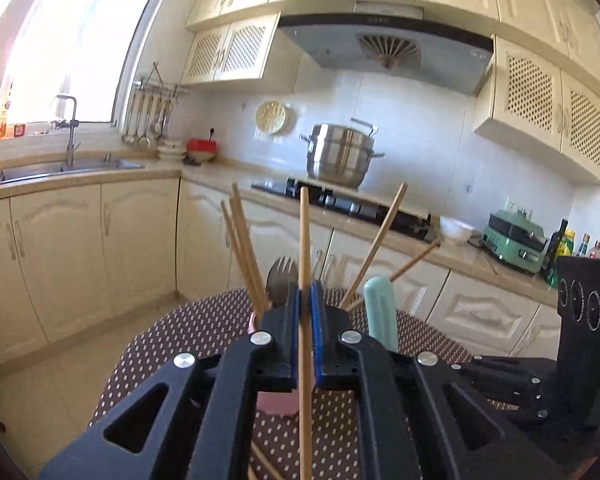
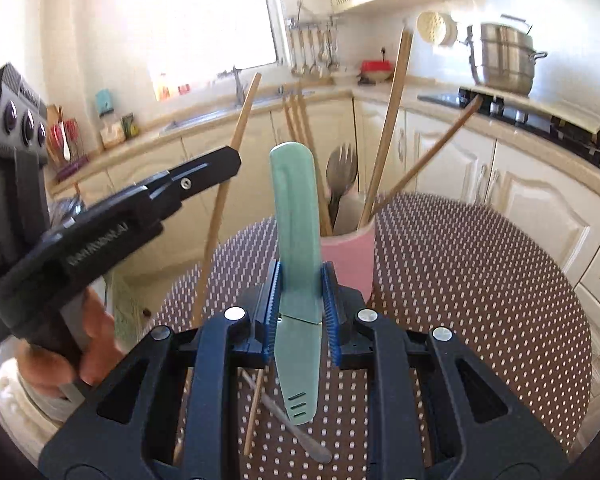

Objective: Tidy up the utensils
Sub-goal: 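Lift the knife and chopstick and carry both toward the pink cup, then insert the knife and chopstick into the pink cup and open both tools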

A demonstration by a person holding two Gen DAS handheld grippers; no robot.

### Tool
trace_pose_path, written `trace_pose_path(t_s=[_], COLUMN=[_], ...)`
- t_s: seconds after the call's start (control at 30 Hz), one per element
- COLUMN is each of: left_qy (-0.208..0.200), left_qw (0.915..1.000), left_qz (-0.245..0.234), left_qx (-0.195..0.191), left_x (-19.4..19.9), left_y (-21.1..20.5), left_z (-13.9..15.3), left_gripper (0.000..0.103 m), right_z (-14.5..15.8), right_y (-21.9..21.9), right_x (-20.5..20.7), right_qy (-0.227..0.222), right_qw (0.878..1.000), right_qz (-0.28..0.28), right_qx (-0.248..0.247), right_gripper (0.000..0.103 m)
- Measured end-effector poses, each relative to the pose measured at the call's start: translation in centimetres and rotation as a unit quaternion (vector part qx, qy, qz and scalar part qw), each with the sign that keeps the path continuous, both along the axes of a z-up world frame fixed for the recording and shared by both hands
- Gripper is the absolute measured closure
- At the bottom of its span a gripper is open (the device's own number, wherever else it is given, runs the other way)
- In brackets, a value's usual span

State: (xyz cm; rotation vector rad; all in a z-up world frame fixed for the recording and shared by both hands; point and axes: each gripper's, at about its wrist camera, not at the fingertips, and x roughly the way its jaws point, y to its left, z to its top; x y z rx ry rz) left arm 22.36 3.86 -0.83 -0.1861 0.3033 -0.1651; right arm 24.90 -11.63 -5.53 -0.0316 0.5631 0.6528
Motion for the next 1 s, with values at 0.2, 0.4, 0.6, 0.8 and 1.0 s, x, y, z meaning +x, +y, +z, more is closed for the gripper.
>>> trace_pose_path(t_s=[0.2, 0.4, 0.6, 0.8, 1.0], left_qy=[-0.066, -0.119, -0.156, -0.164, -0.144], left_qw=[0.9977, 0.9918, 0.9850, 0.9815, 0.9832], left_qz=[0.016, 0.046, 0.067, 0.087, 0.096], left_qx=[-0.003, -0.016, -0.027, -0.047, -0.056], left_x=[1.7, 3.8, 5.6, 7.6, 9.4], left_y=[-1.0, -1.0, -0.7, 0.0, 0.6], left_z=[2.0, 3.9, 4.9, 4.2, 2.2], left_gripper=[0.097, 0.097, 0.097, 0.097, 0.097], right_z=[2.9, 4.8, 5.8, 5.3, 4.0], right_y=[-0.5, -0.7, -0.6, 0.2, 0.9], right_x=[1.2, 3.4, 5.9, 7.3, 7.7], right_qy=[-0.053, -0.095, -0.114, -0.128, -0.132], right_qw=[0.997, 0.989, 0.984, 0.982, 0.983], right_qz=[-0.019, -0.041, -0.057, -0.061, -0.066], right_qx=[0.057, 0.102, 0.127, 0.126, 0.110], right_gripper=[0.083, 0.083, 0.083, 0.083, 0.083])
